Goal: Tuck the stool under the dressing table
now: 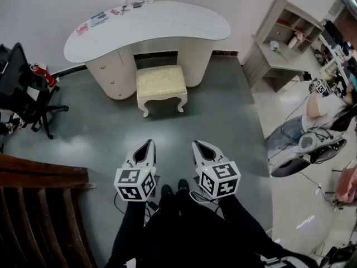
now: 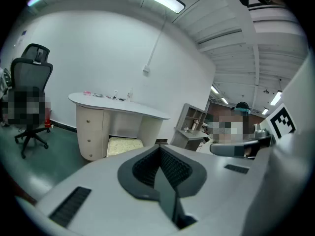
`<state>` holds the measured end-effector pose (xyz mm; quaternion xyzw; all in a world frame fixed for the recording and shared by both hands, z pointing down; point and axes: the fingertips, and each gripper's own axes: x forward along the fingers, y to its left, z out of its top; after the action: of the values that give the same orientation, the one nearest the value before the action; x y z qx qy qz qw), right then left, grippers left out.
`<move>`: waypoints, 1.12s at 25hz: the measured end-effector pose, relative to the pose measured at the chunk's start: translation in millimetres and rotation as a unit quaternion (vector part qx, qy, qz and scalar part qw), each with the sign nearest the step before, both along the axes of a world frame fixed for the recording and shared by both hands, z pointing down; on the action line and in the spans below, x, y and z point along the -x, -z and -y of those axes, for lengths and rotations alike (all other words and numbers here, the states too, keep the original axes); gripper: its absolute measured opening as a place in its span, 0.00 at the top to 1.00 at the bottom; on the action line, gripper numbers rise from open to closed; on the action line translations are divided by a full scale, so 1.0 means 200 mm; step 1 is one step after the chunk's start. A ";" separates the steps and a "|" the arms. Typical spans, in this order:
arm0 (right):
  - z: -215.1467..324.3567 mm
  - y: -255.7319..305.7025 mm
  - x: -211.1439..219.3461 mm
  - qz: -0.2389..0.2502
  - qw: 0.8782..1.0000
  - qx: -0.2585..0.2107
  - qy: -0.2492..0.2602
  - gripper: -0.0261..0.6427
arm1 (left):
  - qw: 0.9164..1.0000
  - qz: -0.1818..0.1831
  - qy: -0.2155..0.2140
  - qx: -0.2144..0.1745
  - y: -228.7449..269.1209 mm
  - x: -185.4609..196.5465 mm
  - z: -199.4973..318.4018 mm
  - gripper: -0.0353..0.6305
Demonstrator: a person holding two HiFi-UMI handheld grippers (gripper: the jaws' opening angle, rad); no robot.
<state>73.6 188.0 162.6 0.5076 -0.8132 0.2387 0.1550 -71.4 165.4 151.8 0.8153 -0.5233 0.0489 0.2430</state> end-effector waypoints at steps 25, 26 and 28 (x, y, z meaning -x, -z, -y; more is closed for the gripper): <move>0.19 -0.11 -0.42 -0.046 0.998 0.008 -0.029 0.96 | 0.996 0.040 0.081 0.010 -0.08 0.06 0.16 0.94; 0.20 -0.11 -0.43 -0.051 0.998 0.006 -0.028 0.96 | 0.996 0.041 0.084 0.008 -0.08 0.07 0.17 0.94; 0.22 -0.12 -0.45 -0.057 0.998 0.006 -0.028 0.96 | 0.995 0.048 0.090 0.010 -0.06 0.08 0.18 0.94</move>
<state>162.8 143.6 186.0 0.5423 -0.7869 0.2184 0.1975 -86.8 128.8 164.6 0.7593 -0.6049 0.0707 0.2291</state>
